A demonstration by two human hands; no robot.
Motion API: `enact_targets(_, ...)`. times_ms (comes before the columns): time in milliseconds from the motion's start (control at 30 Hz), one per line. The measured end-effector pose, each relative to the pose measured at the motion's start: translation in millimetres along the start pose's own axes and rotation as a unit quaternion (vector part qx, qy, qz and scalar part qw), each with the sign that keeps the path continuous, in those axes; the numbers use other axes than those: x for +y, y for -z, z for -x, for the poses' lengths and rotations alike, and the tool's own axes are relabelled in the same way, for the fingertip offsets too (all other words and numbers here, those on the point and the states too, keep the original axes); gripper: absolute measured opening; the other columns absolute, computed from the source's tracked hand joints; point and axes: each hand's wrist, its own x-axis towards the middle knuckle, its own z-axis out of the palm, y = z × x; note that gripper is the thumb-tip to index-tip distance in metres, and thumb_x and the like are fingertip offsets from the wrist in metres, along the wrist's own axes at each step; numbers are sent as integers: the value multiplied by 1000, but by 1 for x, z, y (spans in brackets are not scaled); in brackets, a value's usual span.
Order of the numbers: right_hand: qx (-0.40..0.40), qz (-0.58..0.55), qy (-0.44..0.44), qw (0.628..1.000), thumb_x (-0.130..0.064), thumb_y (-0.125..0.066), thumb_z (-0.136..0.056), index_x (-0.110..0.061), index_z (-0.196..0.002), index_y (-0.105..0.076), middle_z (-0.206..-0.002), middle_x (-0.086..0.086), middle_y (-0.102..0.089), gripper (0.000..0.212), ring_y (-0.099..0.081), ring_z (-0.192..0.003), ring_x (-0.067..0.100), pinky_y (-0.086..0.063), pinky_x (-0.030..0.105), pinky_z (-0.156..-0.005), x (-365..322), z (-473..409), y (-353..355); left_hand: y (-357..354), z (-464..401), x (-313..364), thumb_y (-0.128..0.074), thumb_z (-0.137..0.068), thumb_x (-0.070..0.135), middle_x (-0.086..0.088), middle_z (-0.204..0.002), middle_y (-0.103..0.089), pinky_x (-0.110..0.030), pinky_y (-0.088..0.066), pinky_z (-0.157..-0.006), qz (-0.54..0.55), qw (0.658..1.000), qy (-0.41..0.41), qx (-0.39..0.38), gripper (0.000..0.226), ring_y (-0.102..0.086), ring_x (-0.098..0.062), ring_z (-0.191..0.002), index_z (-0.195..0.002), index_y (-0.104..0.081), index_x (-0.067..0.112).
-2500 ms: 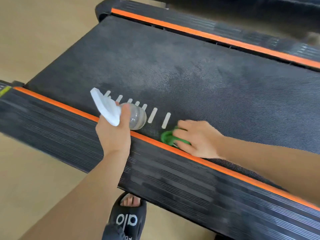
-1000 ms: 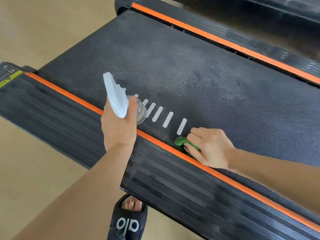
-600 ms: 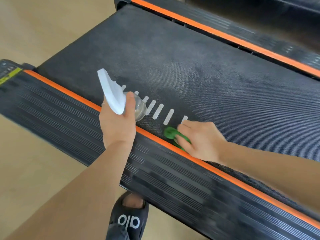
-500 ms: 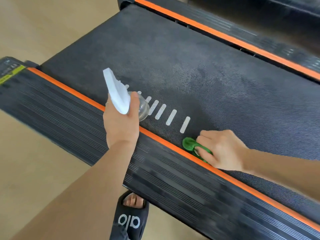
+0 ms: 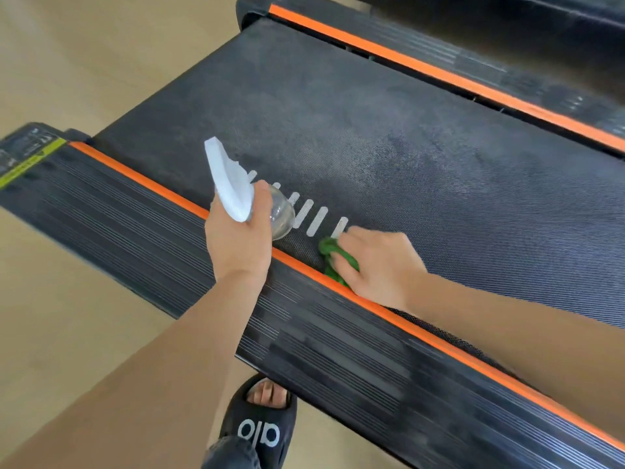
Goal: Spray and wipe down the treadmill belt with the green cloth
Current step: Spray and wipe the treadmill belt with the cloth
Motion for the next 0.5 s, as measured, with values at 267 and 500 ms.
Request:
enact_targets(267, -49, -128, -104, 985, -53, -37, -99, -25, -86, -54, -79, -10, -56, 35, -55, -75, 16, -50, 40, -69, 32, 38, 48, 15, -39, 40, -62, -93, 37, 8, -73, -57, -24, -41, -66, -11, 998, -19, -57, 23, -55, -10, -67, -89, -61, 14)
enact_targets(500, -54, -151, -58, 985, -47, -49, -100, -28, -113, -66, -106, -3, -59, 29, -58, -105, 21, -47, 36, -81, -53, -98, -9, 36, -60, 47, -62, -83, 30, 7, -80, -60, -28, -50, -77, 55, 998, -30, 28, 13, -57, -10, -74, -92, -61, 21)
